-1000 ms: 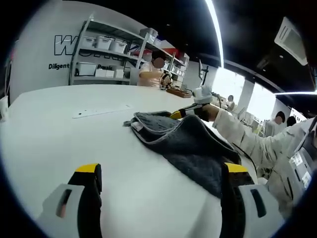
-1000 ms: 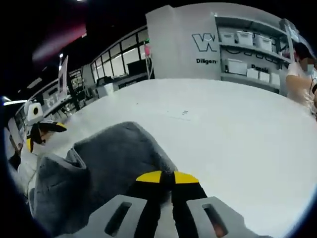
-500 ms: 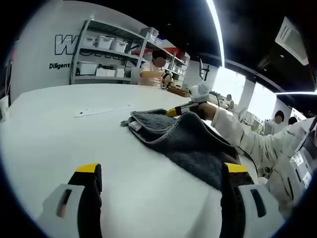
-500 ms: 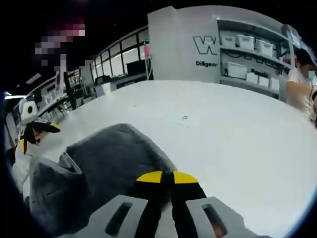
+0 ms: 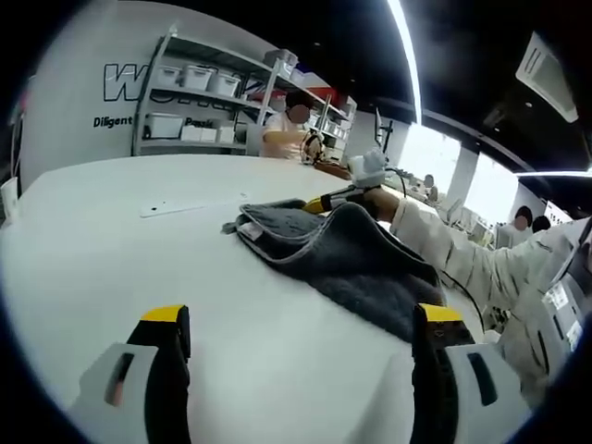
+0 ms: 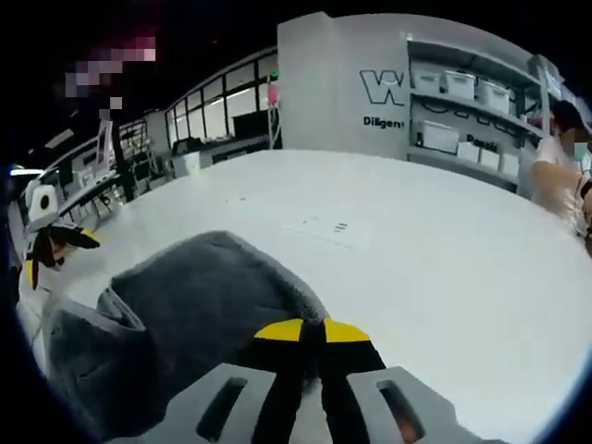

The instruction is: Open the folded towel by lifting each exposed corner and separating the folded layers until the towel lies flat within the target outline without major curled edges

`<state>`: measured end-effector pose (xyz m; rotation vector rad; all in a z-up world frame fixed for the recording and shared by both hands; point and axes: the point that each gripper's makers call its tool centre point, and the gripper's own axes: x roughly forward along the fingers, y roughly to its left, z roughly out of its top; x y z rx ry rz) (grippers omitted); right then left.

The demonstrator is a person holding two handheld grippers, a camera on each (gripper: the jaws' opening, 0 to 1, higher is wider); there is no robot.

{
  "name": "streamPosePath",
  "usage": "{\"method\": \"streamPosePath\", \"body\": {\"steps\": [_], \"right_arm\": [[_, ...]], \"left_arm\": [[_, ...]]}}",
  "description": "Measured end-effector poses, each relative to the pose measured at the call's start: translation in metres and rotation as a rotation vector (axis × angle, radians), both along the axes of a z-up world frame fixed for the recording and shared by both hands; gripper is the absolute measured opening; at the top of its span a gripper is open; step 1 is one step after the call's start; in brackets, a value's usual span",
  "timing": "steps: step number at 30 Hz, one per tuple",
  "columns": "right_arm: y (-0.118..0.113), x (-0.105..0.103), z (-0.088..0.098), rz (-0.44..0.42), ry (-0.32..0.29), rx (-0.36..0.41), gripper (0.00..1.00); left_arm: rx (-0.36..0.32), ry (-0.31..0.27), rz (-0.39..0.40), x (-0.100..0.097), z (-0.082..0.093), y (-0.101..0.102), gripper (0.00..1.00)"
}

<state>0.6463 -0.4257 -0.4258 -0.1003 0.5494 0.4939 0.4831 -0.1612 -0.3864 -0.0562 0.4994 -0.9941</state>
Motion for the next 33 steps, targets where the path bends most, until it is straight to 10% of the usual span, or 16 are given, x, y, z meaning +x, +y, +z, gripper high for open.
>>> {"method": "streamPosePath", "body": {"steps": [33], "right_arm": [[-0.014,0.019,0.003,-0.013,-0.022,-0.161,0.07]], "left_arm": [[0.016,-0.007,-0.005,-0.002,0.000,0.000,0.99]]}}
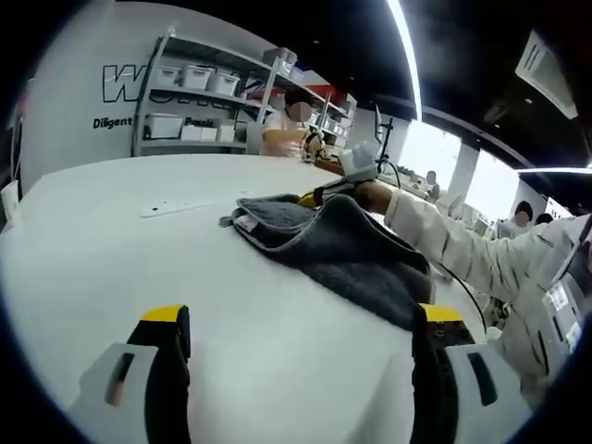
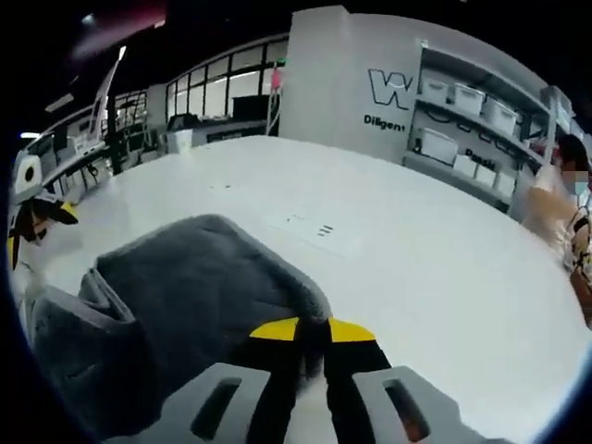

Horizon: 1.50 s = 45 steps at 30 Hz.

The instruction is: Open the folded towel by lifting each exposed corner and separating the folded layers until the towel lies flat within the target outline without major curled edges

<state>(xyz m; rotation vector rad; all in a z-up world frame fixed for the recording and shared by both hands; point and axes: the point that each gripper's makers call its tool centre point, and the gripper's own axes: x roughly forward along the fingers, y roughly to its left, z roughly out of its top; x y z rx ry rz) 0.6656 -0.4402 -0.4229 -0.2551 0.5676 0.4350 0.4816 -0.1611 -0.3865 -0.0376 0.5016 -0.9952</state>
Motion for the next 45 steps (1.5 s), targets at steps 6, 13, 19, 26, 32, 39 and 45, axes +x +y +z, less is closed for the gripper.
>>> {"method": "streamPosePath", "body": {"steps": [6,13,19,26,32,39,45], "right_arm": [[-0.017,-0.009,0.012,-0.058,-0.003,-0.067,0.31],[-0.039,-0.026,0.030,-0.129,0.000,-0.046,0.54],[-0.056,-0.048,0.048,-0.141,0.001,-0.038,0.74],[-0.061,-0.087,0.065,-0.105,0.009,-0.078,0.99],[-0.038,-0.121,0.083,-0.003,-0.003,-0.027,0.99],[-0.011,-0.158,0.102,0.061,-0.032,0.010,0.99],[0.016,-0.185,0.113,0.126,-0.044,0.048,0.98]], "left_arm": [[0.006,0.002,-0.009,-0.001,-0.001,-0.001,0.99],[0.015,-0.004,-0.024,-0.003,-0.001,-0.004,0.99],[0.024,0.000,-0.030,-0.002,-0.003,-0.004,0.99],[0.031,-0.002,-0.033,-0.003,-0.003,-0.004,0.99],[0.038,-0.001,-0.033,-0.002,-0.004,-0.004,0.99],[0.048,0.001,-0.035,-0.002,-0.005,-0.004,0.99],[0.057,0.009,-0.036,-0.002,-0.008,-0.004,0.99]]}}
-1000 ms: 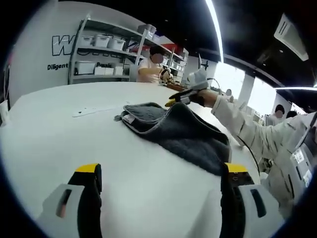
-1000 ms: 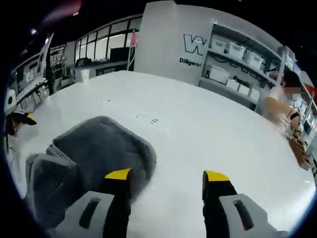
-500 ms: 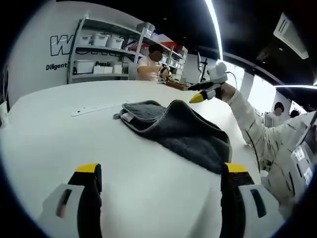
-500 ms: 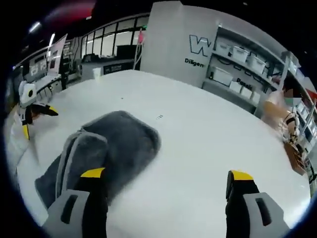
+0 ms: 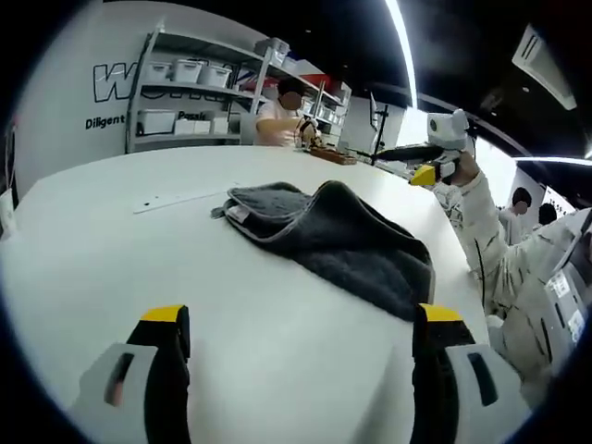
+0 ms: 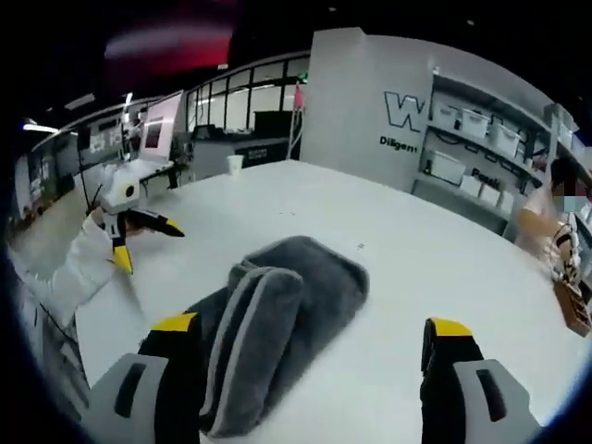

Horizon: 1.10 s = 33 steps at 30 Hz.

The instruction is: Open the folded towel by lifting each exposed corner and separating the folded layers until the towel lies flat within the target outline without major curled edges

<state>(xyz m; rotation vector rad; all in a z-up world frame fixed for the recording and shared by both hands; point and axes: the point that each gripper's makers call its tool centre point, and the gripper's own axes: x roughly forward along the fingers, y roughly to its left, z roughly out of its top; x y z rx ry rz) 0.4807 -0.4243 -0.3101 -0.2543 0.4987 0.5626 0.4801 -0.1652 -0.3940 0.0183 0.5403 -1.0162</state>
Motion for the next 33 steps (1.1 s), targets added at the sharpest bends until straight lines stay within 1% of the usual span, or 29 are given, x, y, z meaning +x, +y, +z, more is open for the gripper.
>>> {"method": "streamPosePath", "body": {"steps": [1,6,10,12,15,17,18,22,25,30,33], "right_arm": [[0.005,-0.006,-0.004,0.010,0.017,-0.007,0.98],[0.020,-0.027,-0.018,0.049,0.051,-0.044,0.99],[0.028,-0.035,-0.025,0.048,0.046,-0.041,0.99],[0.033,-0.044,-0.033,0.068,0.056,-0.056,0.99],[0.040,-0.052,-0.041,0.070,0.056,-0.052,0.99],[0.044,-0.059,-0.049,0.095,0.065,-0.075,0.99],[0.046,-0.061,-0.053,0.093,0.067,-0.077,0.99],[0.051,-0.063,-0.058,0.078,0.053,-0.057,0.99],[0.058,-0.064,-0.062,0.079,0.049,-0.057,0.99],[0.065,-0.065,-0.063,0.075,0.036,-0.028,0.98],[0.067,-0.063,-0.063,0.067,0.028,-0.030,0.97]], "left_arm": [[0.003,0.001,-0.001,0.000,0.000,0.000,0.99],[0.004,-0.001,-0.001,0.000,0.001,0.000,0.99],[0.006,-0.001,0.002,0.000,0.001,0.001,0.99],[0.008,-0.003,0.000,0.000,0.001,0.001,0.99],[0.007,-0.004,0.001,0.000,0.002,0.000,0.99],[0.007,-0.003,-0.001,0.000,0.001,0.000,0.99],[0.008,-0.003,0.000,-0.001,0.001,0.000,0.99],[0.011,-0.005,-0.002,-0.002,0.000,0.000,0.99],[0.009,-0.004,-0.002,-0.002,0.000,-0.001,0.99],[0.011,-0.004,-0.002,-0.002,0.000,0.000,0.99],[0.011,-0.005,-0.003,-0.002,0.000,0.000,0.99]]}}
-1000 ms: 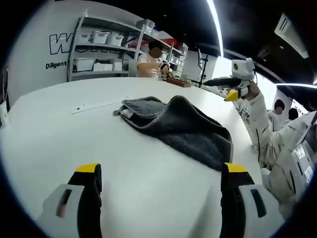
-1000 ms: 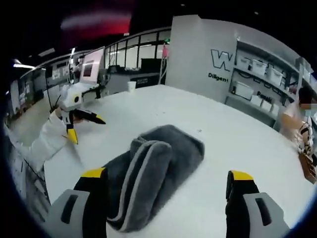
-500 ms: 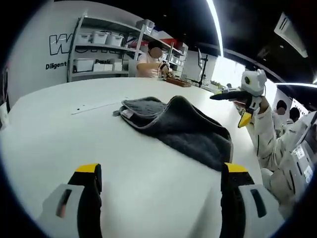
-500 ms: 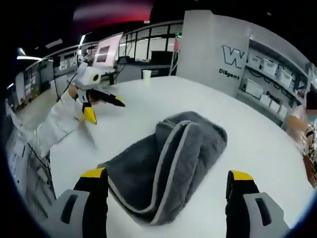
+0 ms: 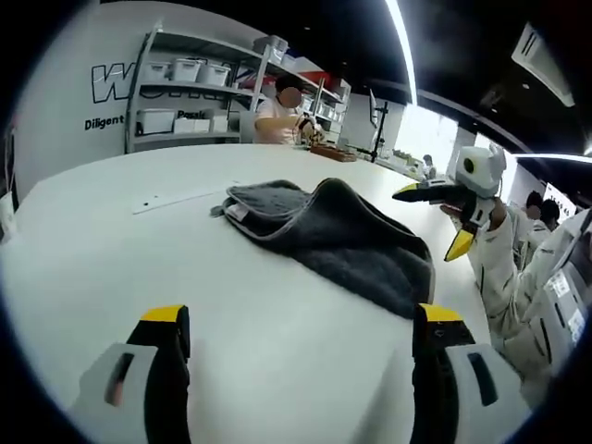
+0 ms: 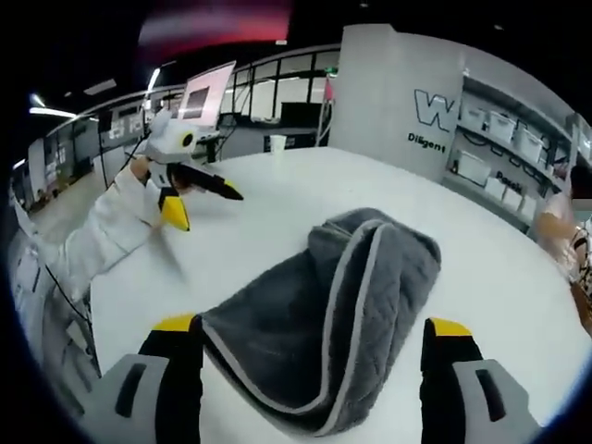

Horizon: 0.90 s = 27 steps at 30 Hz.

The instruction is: Open the folded towel by lifting each exposed corner and separating the folded layers until the towel lies flat within the target outline without major curled edges

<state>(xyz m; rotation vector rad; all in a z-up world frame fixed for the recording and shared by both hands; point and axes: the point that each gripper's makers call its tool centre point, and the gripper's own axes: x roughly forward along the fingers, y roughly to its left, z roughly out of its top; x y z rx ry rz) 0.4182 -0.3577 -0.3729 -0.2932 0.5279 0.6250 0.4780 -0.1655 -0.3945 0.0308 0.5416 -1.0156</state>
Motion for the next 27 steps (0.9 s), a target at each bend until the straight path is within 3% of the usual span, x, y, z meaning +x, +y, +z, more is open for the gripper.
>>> {"method": "streamPosePath", "body": {"steps": [21,27], "right_arm": [[0.014,0.054,0.044,-0.042,-0.135,-0.076,0.82],[0.012,0.075,0.041,-0.055,-0.157,-0.151,0.80]], "left_arm": [[0.013,-0.008,-0.002,-0.002,0.000,0.001,0.99],[0.016,-0.005,0.000,-0.002,-0.001,0.002,0.99]]}}
